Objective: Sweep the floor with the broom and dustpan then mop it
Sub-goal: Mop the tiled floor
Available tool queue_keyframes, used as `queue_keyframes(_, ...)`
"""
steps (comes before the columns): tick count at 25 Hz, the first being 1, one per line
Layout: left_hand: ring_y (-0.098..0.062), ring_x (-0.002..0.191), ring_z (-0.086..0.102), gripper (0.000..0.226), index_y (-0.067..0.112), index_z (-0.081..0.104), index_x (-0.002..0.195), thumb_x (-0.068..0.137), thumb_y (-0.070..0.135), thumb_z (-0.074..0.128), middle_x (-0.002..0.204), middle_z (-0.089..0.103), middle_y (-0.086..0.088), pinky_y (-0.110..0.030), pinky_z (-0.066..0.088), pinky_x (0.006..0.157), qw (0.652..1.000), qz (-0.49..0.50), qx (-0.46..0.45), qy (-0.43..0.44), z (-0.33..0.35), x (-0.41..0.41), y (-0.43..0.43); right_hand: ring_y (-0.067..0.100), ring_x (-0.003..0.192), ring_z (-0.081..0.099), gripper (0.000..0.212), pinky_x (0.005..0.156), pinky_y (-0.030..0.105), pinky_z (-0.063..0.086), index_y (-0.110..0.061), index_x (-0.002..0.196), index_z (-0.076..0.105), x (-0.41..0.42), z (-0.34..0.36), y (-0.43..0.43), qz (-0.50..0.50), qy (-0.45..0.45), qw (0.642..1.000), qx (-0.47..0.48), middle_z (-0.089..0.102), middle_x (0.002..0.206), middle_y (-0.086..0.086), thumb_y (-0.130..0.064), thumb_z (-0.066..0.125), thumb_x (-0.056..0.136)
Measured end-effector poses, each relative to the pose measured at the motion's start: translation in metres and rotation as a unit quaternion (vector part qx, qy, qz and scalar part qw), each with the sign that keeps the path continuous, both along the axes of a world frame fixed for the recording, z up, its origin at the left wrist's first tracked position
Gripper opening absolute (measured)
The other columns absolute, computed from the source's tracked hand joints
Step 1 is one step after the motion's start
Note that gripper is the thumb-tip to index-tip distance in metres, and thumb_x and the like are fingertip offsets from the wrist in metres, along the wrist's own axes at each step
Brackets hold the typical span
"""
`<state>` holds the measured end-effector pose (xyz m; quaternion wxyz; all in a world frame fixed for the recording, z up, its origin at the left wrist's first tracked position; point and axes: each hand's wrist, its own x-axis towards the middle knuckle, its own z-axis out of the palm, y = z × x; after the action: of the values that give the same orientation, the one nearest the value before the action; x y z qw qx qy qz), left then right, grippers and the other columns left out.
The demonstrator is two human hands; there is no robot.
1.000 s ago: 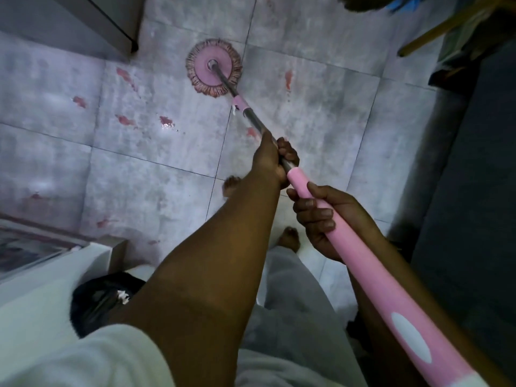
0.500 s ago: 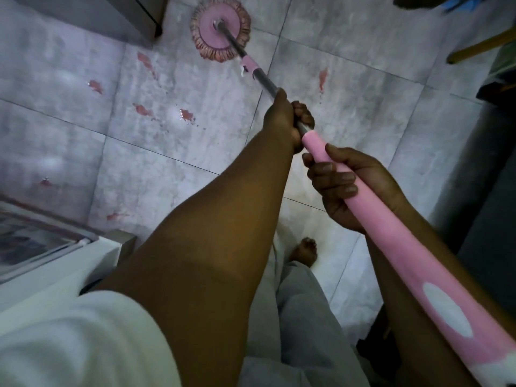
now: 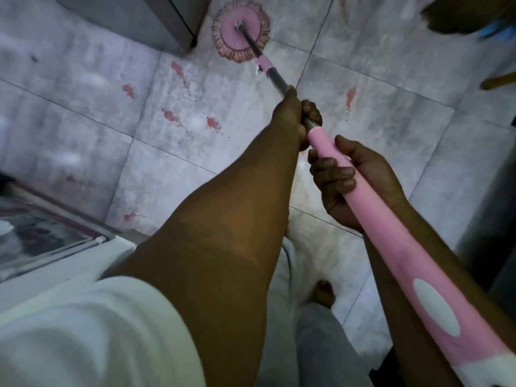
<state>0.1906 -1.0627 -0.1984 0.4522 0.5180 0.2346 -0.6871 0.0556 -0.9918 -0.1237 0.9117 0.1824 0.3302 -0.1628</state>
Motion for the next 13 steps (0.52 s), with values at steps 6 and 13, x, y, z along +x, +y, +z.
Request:
queue_keyframes(6,-0.009,0.025,0.031,0.048,0.012,0.038,0.067,0.100,0.046,0.046,0.040,0.035,0.003,-0.010,0.031,0.033,1.000,0.001,0.017,-0.005,0.022,-0.060,0.087,0.004,0.038,0.048,0.044,0.033,0.015,0.041,0.001,0.098,0.056,-0.064,0.025,0.079,0.032,0.005,0.999,-0.005,0.049,0.062,-0.001,-0.043,0.050,0.092)
queue_keyframes(13,-0.009,0.026,0.029,0.052,0.014,0.037,0.063,0.100,0.049,0.045,0.037,0.034,0.004,-0.011,0.028,0.031,0.998,0.022,0.055,0.030,0.054,-0.144,0.220,0.005,0.037,0.046,0.035,0.031,0.017,0.040,-0.002,0.103,0.056,-0.151,0.072,0.192,0.107,0.066,0.992,0.004,0.049,0.060,-0.001,-0.033,0.061,0.087)
